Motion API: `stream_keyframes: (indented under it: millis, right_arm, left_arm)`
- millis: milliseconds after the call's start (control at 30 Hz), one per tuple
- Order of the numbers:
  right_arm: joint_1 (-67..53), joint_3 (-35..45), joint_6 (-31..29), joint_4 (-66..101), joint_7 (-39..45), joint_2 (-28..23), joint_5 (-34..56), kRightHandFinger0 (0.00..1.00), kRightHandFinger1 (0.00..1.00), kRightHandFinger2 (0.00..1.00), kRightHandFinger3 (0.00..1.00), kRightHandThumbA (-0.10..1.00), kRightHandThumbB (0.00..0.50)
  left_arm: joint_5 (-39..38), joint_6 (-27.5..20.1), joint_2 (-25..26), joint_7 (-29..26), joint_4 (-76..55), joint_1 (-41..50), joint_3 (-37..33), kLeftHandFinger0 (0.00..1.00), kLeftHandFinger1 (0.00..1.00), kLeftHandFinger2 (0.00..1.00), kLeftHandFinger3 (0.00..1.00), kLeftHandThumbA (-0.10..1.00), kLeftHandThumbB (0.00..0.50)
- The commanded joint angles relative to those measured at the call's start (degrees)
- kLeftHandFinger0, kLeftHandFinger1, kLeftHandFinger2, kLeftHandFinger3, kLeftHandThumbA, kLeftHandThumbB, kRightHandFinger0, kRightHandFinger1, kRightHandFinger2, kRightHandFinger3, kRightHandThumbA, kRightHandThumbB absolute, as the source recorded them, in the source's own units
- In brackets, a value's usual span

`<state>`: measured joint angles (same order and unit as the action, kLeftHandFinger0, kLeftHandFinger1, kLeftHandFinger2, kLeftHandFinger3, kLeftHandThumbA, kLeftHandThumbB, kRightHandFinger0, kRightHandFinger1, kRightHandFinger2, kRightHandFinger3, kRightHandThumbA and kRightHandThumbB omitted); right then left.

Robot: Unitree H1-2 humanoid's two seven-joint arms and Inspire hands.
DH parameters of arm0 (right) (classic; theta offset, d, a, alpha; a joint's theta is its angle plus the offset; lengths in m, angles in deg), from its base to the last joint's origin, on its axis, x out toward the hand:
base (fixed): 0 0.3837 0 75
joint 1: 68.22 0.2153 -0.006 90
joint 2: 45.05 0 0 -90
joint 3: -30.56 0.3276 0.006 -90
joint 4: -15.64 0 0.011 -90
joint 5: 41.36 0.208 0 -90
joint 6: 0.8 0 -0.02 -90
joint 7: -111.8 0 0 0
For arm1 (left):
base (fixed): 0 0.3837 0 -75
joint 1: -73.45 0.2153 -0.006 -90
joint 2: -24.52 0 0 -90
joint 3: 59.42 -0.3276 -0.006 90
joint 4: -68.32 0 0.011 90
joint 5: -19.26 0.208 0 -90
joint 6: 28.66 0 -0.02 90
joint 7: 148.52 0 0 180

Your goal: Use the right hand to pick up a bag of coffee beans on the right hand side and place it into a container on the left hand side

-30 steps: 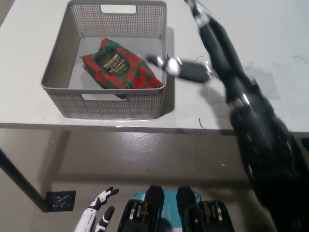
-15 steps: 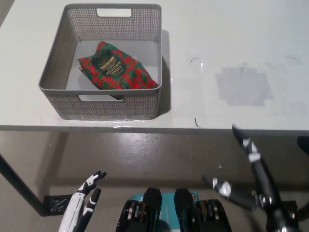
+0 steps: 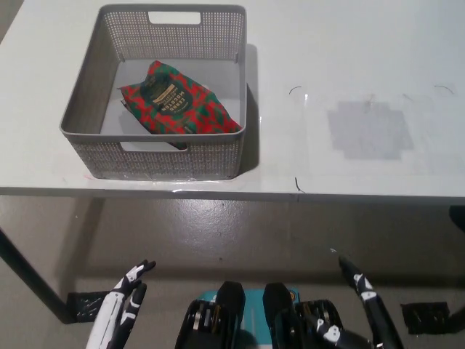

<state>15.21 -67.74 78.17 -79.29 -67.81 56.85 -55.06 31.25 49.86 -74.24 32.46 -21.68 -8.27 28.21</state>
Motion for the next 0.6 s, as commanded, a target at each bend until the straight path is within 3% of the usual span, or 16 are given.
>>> stream_keyframes:
  millis: [0, 200, 367, 533, 567]
  right_arm:
    - [0.39, 0.79, -15.9, -4.2, -2.48, 0.99, 5.49, 1.0, 1.0, 1.0, 1.0, 0.86, 0.288]
    - [0.21, 0.94, -15.9, -5.62, -2.11, 0.82, 6.28, 1.0, 1.0, 1.0, 1.0, 0.87, 0.306]
    - [-0.92, 0.23, -15.9, -5.5, -2.72, 0.46, 6.54, 1.0, 1.0, 1.0, 1.0, 0.82, 0.282]
    - [-1.4, -0.3, -15.9, -5.87, -3.34, 0.21, 6.1, 1.0, 1.0, 1.0, 1.0, 0.83, 0.309]
    - [-1.54, -0.41, -15.9, -6.03, -3.56, 0.08, 5.96, 1.0, 1.0, 1.0, 1.0, 0.83, 0.293]
  left_arm:
    - [-3.3, -1.31, -0.18, -1.03, -1.88, 2.22, 1.94, 1.0, 1.0, 1.0, 1.0, 1.0, 0.239]
    - [-2.87, -1.06, -0.18, -0.6, -2.25, 2.93, 1.92, 1.0, 1.0, 1.0, 1.0, 1.0, 0.236]
    - [-2.46, -1.17, -0.21, -0.36, -2.71, 4.06, 1.76, 1.0, 1.0, 1.0, 1.0, 1.0, 0.226]
    - [-2.8, -1.65, 0.05, 0.0, -2.25, 4.15, 1.55, 1.0, 1.0, 1.0, 1.0, 1.0, 0.228]
    - [-2.8, -1.81, 0.04, 0.01, -2.13, 4.24, 1.47, 1.0, 1.0, 1.0, 1.0, 1.0, 0.227]
